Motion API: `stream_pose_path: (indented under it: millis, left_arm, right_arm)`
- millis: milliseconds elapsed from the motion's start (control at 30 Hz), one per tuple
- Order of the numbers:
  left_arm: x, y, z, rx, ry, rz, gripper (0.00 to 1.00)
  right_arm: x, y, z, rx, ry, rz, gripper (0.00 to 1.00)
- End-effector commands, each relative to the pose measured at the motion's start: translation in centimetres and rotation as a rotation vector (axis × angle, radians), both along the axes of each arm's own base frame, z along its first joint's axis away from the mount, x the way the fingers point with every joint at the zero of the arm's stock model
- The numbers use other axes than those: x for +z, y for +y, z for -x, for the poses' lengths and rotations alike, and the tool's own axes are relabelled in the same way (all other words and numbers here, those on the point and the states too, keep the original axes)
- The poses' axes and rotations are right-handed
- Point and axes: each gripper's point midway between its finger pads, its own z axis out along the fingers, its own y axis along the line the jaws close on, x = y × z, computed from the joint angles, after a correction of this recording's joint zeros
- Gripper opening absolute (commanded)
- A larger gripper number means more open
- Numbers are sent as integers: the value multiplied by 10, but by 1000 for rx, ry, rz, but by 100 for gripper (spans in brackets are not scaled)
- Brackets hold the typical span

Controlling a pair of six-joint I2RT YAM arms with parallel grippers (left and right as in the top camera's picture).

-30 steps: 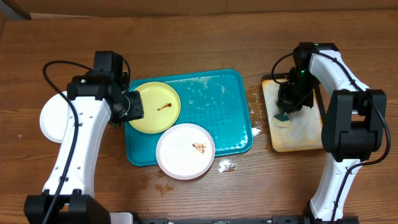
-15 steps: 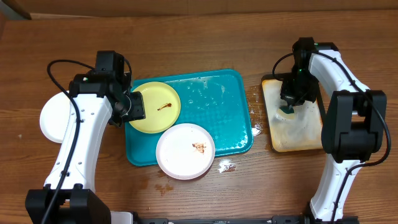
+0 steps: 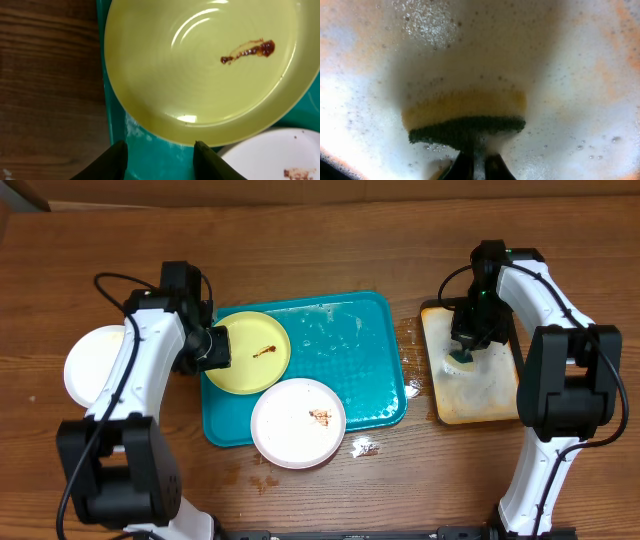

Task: Clean dirty plates on tray and stack at the side
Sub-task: 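Release the white plate and move the left gripper to the yellow plate rim, then grip the yellow plate rim with the left gripper and drag it left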

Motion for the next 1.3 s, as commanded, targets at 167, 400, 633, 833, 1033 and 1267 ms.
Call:
stream_pose_path:
  millis: [167, 400, 633, 833, 1033, 1267]
  left_arm:
    - [-31, 1, -15, -17, 15, 79, 45]
    - [-33, 32, -24, 73, -24, 81, 50]
    - [-30, 50, -27, 123, -60, 161, 46]
    - [-29, 42, -33, 101, -82, 186, 45]
    - [-35, 28, -36, 63, -75, 197, 44]
    - [-53, 26, -31, 66, -20, 206, 45]
  right_arm:
    - [6, -3, -2, 10, -21, 11, 4]
    - [6, -4, 0, 10, -14, 17, 4]
    - [6, -4, 0, 10, -13, 16, 4]
    - [6, -4, 2, 10, -7, 13, 4]
    - [6, -4, 3, 10, -1, 13, 4]
    - [7, -4, 5, 10, 7, 13, 4]
